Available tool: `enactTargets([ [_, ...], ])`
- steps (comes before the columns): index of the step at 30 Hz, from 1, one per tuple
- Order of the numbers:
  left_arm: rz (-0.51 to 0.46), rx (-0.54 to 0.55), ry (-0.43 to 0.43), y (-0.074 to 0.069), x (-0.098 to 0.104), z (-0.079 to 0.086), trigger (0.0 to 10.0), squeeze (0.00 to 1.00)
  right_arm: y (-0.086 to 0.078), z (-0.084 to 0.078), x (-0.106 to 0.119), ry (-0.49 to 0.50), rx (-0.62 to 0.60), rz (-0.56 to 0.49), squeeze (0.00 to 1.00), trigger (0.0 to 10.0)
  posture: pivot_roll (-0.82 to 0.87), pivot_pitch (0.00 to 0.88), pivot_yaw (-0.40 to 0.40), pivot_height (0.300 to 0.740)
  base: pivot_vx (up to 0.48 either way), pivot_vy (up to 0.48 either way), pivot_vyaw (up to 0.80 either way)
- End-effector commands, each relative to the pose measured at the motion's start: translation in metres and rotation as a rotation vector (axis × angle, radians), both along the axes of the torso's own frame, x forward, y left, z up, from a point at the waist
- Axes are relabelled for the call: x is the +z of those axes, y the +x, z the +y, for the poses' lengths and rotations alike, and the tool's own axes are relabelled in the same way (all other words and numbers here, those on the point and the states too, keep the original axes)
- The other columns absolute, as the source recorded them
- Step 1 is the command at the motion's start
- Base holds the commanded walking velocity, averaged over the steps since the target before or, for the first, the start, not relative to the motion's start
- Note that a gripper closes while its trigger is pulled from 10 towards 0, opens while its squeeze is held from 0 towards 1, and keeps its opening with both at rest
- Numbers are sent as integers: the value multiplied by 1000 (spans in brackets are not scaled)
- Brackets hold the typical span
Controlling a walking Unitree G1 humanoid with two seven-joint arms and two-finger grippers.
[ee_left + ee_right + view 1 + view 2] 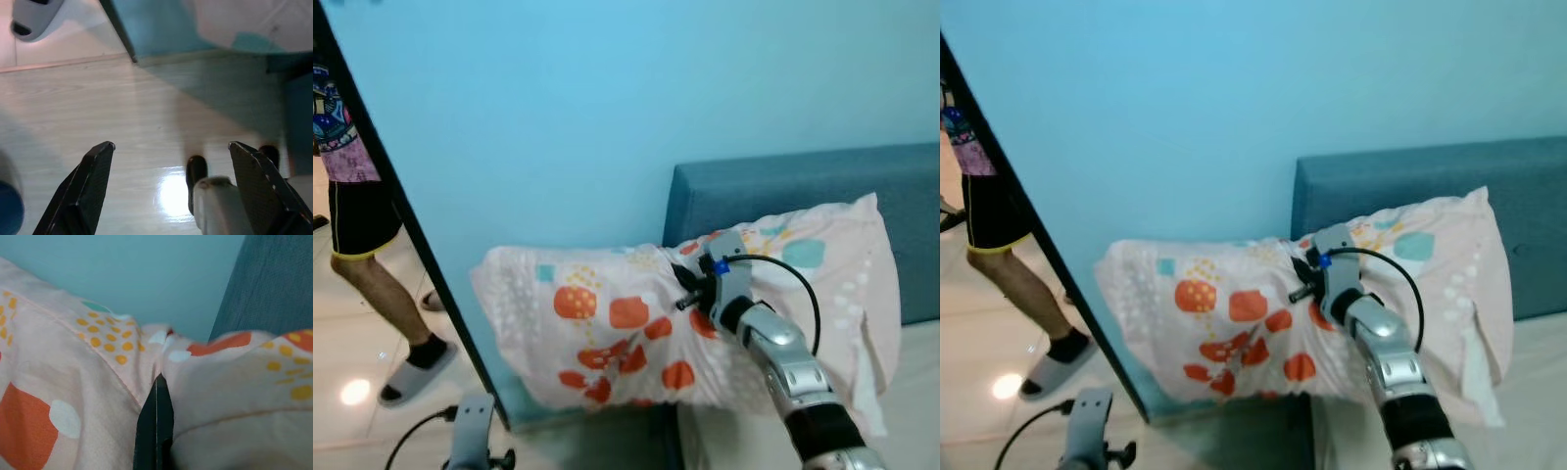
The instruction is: Clean up the room
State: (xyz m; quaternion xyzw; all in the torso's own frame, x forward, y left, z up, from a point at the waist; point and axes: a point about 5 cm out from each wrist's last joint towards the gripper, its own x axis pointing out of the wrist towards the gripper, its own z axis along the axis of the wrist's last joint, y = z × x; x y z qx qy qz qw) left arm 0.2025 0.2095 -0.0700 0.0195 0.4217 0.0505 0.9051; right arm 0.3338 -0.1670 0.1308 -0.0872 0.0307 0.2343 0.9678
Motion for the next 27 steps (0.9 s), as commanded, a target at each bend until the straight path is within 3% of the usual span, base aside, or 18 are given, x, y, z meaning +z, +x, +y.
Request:
enactTargets([
  [1, 27, -3, 9, -7, -3, 2, 10000, 0, 4, 4, 20, 26, 6, -98, 0, 10000, 7, 0, -14, 740, 0, 0, 0],
  [5, 29, -20, 9, -7, -3, 2, 10000, 0, 5, -4, 22, 13, -15, -103, 0, 10000, 7, 0, -14, 740, 0, -360, 0],
  [10, 25, -5, -9, -7, -4, 1, 10000, 0, 7, -26, 24, -36, -87, -101, 0, 10000, 12, 0, -12, 740, 0, -480, 0],
  [13, 22, 4, -18, -8, -4, 2, 10000, 0, 7, -45, 26, -62, -142, -86, 0, 10000, 12, 0, -12, 740, 0, 0, 0],
  [15, 22, 4, -18, -8, -4, 2, 10000, 0, 7, -45, 26, -62, -142, -86, 0, 10000, 12, 0, -12, 740, 0, 0, 0],
  [16, 21, 8, -21, -8, -4, 2, 10000, 0, 6, -61, 29, -69, -180, -75, 0, 10000, 15, 0, -11, 740, 0, 0, 0],
  [18, 21, 8, -21, -8, -4, 2, 10000, 0, 6, -61, 29, -69, -180, -75, 0, 10000, 15, 0, -11, 740, 0, 0, 0],
  [20, 25, 8, -20, -10, -5, 4, 10000, 0, 1, -95, 30, -102, -271, -31, 0, 10000, 17, 0, -9, 740, 0, 0, 0],
  [23, 28, 7, -16, -11, -5, 5, 10000, 0, -2, -108, 30, -116, -311, -9, 0, 10000, 17, 0, -9, 740, 0, 0, 0],
  [25, 33, 5, -10, -13, -5, 7, 10000, 0, -8, -128, 29, -124, -381, 24, 0, 10000, 22, 0, -4, 740, 0, 0, 0],
  [27, 34, 5, -8, -14, -6, 8, 10000, 0, -10, -133, 28, -127, -396, 32, 0, 10000, 22, 0, -4, 740, 0, 0, 0],
])
